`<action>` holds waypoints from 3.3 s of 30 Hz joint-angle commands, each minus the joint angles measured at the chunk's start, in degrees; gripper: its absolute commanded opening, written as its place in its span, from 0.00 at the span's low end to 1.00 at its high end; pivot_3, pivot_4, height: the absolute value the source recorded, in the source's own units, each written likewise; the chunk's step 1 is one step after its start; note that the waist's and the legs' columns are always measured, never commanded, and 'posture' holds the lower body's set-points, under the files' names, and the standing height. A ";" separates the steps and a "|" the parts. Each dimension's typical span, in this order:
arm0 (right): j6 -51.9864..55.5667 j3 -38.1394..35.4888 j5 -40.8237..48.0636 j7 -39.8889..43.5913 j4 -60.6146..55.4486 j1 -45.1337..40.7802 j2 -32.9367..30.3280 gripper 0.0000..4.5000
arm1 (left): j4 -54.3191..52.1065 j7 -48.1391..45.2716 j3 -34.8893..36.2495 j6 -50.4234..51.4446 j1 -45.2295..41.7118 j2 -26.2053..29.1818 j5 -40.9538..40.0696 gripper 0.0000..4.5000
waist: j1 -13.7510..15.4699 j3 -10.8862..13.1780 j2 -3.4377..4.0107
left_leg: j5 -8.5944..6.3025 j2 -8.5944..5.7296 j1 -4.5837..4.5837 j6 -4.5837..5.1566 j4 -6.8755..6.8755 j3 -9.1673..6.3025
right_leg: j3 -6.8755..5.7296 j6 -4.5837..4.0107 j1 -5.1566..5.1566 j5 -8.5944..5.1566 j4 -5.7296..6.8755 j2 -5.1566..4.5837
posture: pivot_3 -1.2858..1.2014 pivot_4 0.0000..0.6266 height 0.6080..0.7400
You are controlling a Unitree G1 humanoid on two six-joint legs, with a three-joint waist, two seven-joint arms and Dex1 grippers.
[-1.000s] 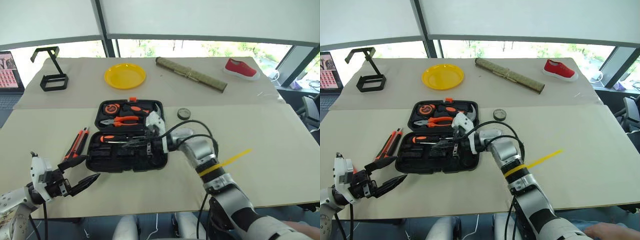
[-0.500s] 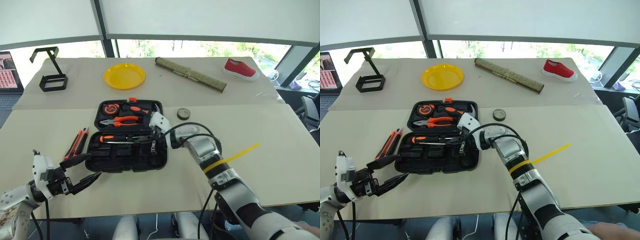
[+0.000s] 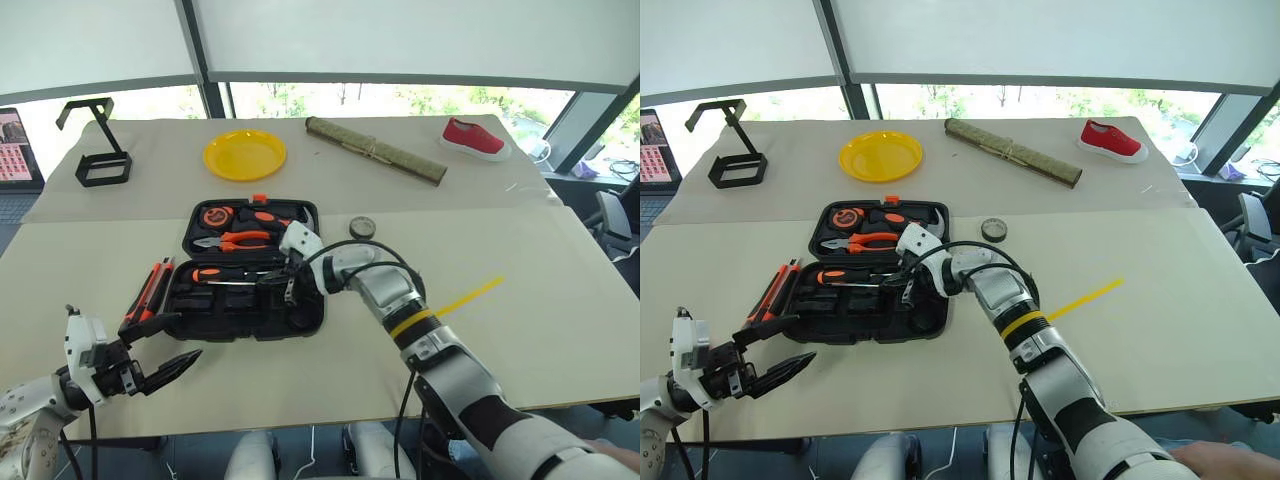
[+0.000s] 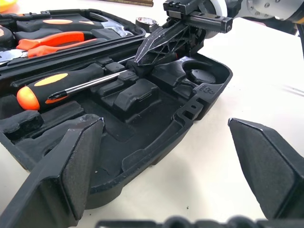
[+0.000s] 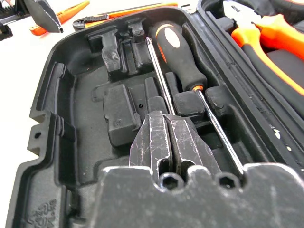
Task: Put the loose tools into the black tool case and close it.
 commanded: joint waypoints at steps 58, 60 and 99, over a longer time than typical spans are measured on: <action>-21.91 -17.05 19.75 13.65 -36.84 28.25 -16.67 0.83 | 11.72 7.87 20.09 -9.12 9.53 -1.79 1.81 1.00 | 1.26 0.05 -0.10 | -0.02 -0.11 -0.34 -0.03 -0.19 0.03 | -0.17 0.21 -0.16 0.00 -0.35 -0.40 | 0.52 0.24 1.00; -24.35 -19.78 22.04 14.68 -38.38 32.60 -18.91 0.98 | 13.15 11.68 24.29 -9.82 12.31 -2.97 2.23 1.00 | 1.12 0.08 -0.14 | -0.03 -0.11 -0.33 -0.04 -0.18 0.08 | -0.16 0.22 -0.14 0.00 -0.48 -0.35 | 0.52 0.24 1.00; -30.95 -14.95 30.46 16.27 -44.68 39.79 -17.93 1.00 | -24.33 86.28 11.83 52.09 -1.45 -13.27 -14.35 0.88 | 3.45 0.26 -0.18 | -0.11 -0.33 0.51 -0.18 0.00 0.01 | -0.10 0.32 0.87 -0.03 -0.44 -0.32 | 0.52 0.24 1.00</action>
